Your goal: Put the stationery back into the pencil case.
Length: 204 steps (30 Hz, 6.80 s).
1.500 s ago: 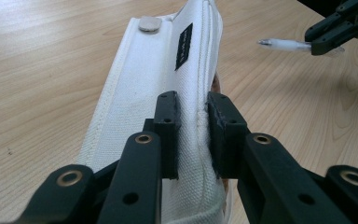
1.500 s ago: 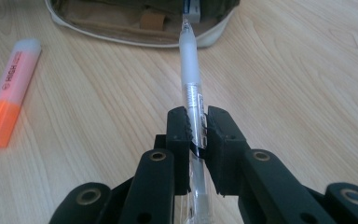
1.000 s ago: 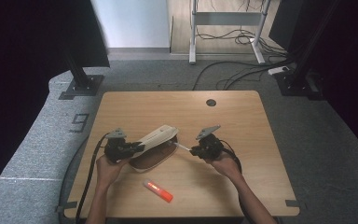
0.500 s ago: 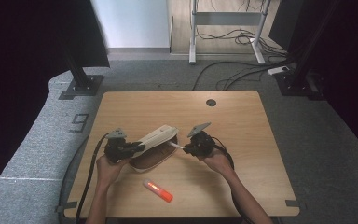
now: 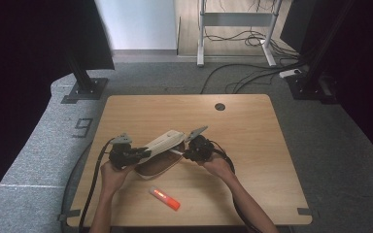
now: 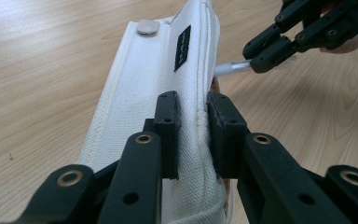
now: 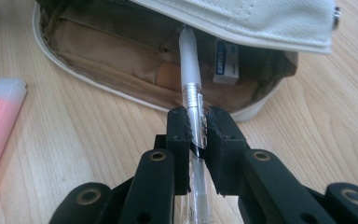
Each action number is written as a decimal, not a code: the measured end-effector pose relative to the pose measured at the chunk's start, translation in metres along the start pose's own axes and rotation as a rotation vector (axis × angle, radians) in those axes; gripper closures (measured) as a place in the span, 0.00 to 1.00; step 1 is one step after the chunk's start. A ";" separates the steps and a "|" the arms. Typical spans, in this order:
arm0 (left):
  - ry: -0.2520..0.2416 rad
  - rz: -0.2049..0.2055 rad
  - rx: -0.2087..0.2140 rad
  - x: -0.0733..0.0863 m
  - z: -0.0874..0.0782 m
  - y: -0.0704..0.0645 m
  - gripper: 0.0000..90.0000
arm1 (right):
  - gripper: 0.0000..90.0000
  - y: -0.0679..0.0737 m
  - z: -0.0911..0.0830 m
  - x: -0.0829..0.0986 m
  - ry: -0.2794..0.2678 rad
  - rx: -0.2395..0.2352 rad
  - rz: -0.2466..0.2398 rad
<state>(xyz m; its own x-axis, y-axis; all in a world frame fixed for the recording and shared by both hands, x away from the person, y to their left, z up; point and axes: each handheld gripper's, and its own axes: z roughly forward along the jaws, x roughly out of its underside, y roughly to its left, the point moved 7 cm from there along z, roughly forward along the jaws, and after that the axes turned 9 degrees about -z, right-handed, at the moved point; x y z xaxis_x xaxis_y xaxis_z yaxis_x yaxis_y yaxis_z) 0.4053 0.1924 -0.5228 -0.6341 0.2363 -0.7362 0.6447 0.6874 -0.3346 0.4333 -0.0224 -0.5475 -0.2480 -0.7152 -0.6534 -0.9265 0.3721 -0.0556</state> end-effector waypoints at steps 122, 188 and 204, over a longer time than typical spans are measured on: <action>0.020 -0.003 0.016 0.001 0.003 -0.001 0.82 | 0.29 0.048 0.004 0.017 -0.067 -0.038 0.008; 0.018 -0.005 0.011 0.001 0.002 -0.002 0.84 | 0.73 0.109 0.001 0.011 -0.050 -0.087 -0.148; 0.007 -0.006 0.007 0.000 0.001 -0.002 0.85 | 0.73 0.067 0.008 -0.005 -0.052 -0.022 -0.109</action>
<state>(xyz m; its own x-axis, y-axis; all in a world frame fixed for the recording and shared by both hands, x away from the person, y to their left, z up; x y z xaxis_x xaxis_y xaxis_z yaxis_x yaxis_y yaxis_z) 0.4043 0.1902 -0.5227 -0.6410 0.2374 -0.7299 0.6437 0.6842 -0.3428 0.3750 0.0104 -0.5541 -0.1313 -0.7186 -0.6830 -0.9533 0.2805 -0.1119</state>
